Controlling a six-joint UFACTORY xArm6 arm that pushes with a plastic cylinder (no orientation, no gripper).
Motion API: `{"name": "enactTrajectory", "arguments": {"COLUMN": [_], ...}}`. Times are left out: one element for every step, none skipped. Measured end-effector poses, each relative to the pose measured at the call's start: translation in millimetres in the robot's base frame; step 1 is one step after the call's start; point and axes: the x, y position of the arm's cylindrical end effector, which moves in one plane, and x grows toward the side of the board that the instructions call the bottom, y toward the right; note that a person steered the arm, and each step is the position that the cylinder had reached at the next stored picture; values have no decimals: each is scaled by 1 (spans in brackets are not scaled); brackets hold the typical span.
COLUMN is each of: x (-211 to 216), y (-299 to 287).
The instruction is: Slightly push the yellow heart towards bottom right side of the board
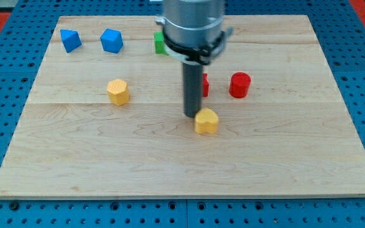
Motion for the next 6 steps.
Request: {"name": "enactTrajectory", "arguments": {"x": [27,35,54,67,69,63], "y": [46,15,9,73,97,25]}}
